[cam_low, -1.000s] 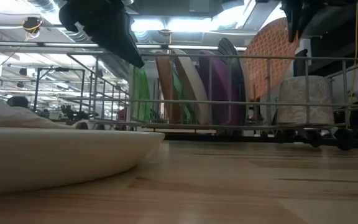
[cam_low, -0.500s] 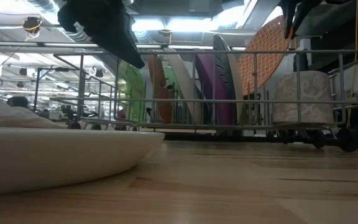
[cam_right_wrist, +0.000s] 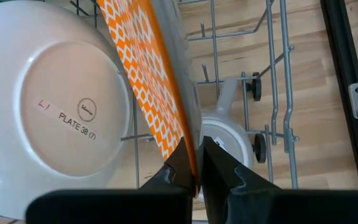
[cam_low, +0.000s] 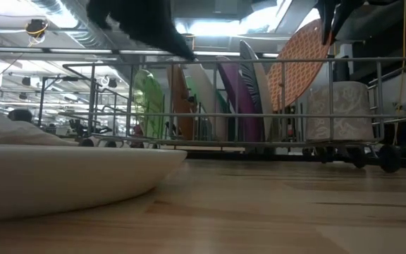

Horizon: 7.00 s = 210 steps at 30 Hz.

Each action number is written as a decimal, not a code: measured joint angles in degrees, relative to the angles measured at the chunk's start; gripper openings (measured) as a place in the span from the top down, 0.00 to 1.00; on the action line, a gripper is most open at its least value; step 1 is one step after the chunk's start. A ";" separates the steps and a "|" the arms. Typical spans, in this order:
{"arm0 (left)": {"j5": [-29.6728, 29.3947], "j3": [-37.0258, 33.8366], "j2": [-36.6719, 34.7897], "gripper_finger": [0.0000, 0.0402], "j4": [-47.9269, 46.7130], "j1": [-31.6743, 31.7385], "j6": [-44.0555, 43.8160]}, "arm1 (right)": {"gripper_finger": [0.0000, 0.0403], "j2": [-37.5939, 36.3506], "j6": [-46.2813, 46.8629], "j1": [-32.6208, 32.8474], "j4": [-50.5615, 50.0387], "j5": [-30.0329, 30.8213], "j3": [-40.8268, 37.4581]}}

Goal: Sort dishes
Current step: Put the orange plate into the dish rack

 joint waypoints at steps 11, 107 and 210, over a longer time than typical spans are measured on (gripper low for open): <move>1.61 0.06 0.39 0.98 22.34 1.91 16.02 | 0.97 0.00 -0.04 0.02 -0.07 -0.22 0.01; 13.02 0.83 10.33 0.97 25.39 12.41 6.68 | 0.97 1.93 -3.77 -2.04 -0.46 -2.73 10.29; 12.63 0.79 10.38 0.95 25.37 12.71 5.76 | 0.97 -7.54 2.66 -5.99 0.17 -6.02 -5.62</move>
